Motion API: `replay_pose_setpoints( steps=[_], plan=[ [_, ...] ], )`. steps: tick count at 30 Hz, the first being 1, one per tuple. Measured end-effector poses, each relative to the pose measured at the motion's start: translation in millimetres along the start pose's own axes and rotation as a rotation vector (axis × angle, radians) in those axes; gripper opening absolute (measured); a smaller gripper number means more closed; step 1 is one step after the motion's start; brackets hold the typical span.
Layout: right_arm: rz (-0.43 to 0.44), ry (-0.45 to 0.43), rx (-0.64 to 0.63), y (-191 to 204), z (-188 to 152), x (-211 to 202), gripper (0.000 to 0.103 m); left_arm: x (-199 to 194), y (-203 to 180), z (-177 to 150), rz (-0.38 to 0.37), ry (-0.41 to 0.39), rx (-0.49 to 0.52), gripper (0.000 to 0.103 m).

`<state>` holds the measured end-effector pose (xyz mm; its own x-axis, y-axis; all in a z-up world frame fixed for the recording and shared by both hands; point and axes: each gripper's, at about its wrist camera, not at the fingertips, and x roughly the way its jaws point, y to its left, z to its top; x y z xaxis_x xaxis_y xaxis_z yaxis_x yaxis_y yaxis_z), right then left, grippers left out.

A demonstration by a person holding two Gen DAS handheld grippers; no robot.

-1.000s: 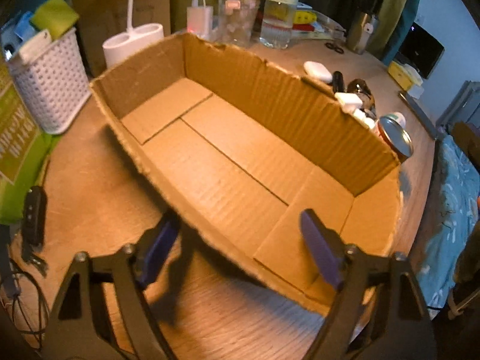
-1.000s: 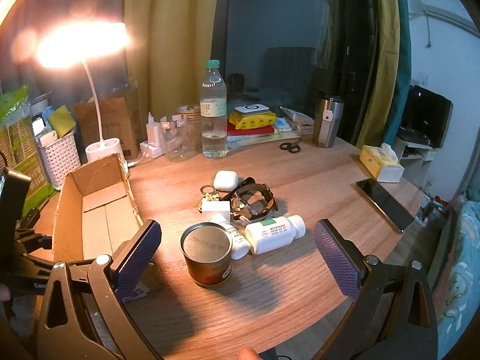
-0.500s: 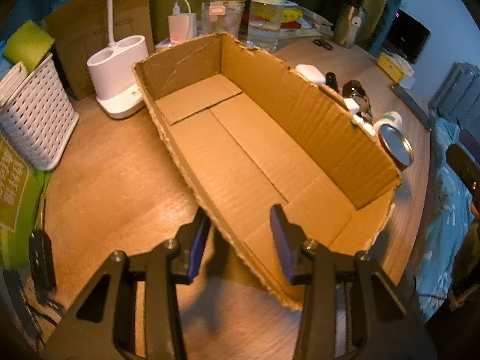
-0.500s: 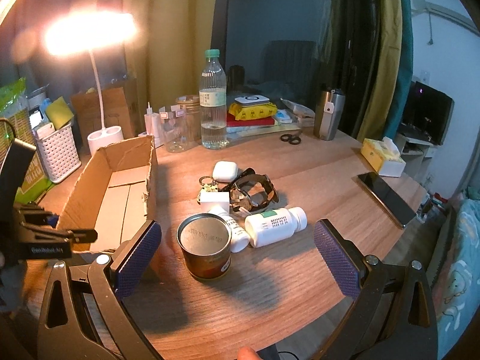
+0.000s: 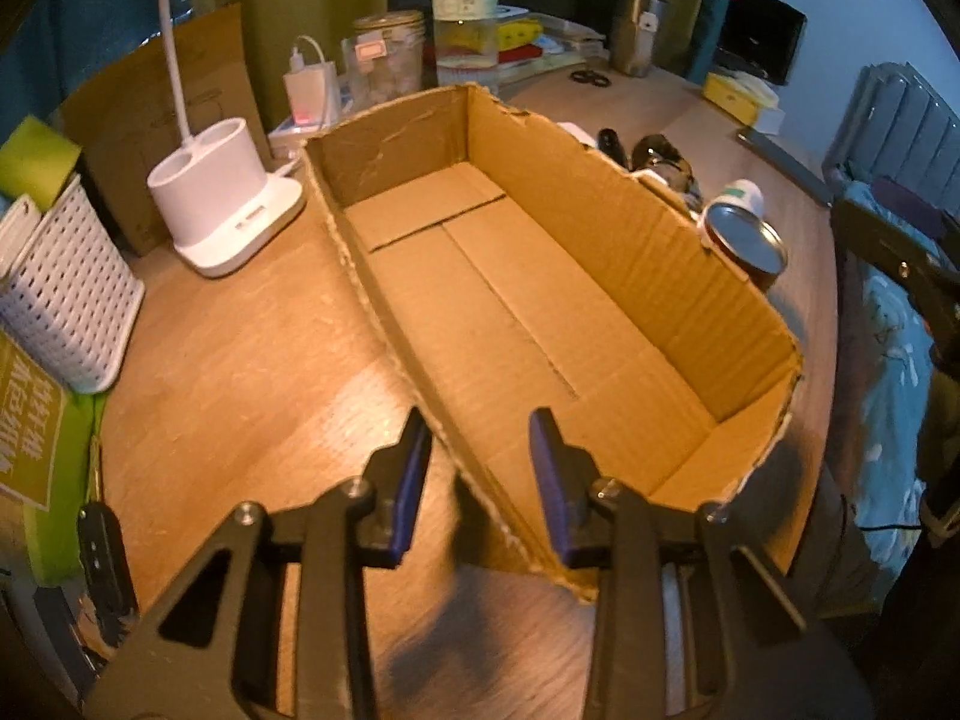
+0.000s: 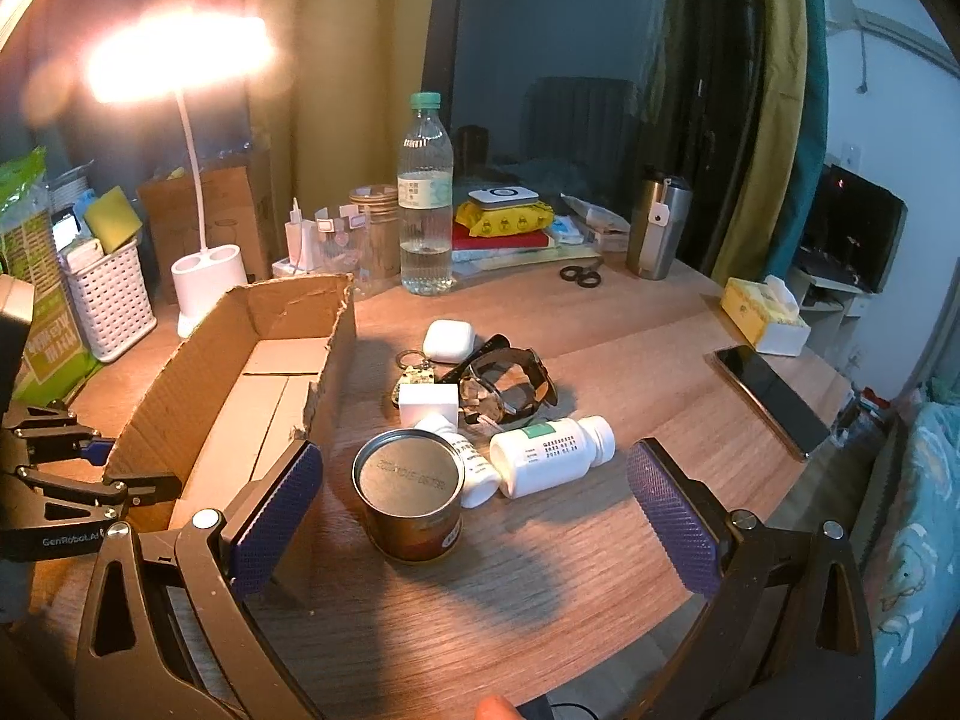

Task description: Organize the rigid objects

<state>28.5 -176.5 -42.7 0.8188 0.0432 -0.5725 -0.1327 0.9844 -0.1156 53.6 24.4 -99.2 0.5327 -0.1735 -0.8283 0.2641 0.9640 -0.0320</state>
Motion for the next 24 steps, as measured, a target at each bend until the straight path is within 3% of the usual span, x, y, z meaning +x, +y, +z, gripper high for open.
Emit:
replay_pose_setpoints(
  steps=[3,11,24],
  plan=[
    [0.005,0.001,-0.004,0.0,-1.1,0.5,0.103,0.0,1.7,5.8,0.003,-0.003,0.022,0.035],
    [0.024,0.009,0.0,-0.3,-3.9,10.5,0.103,12.0,19.7,13.0,0.105,-0.045,-0.001,0.036],
    [0.103,0.077,-0.007,10.3,-15.2,42.9,0.102,16.4,19.6,-1.5,0.035,-0.062,-0.048,0.026]
  ],
)
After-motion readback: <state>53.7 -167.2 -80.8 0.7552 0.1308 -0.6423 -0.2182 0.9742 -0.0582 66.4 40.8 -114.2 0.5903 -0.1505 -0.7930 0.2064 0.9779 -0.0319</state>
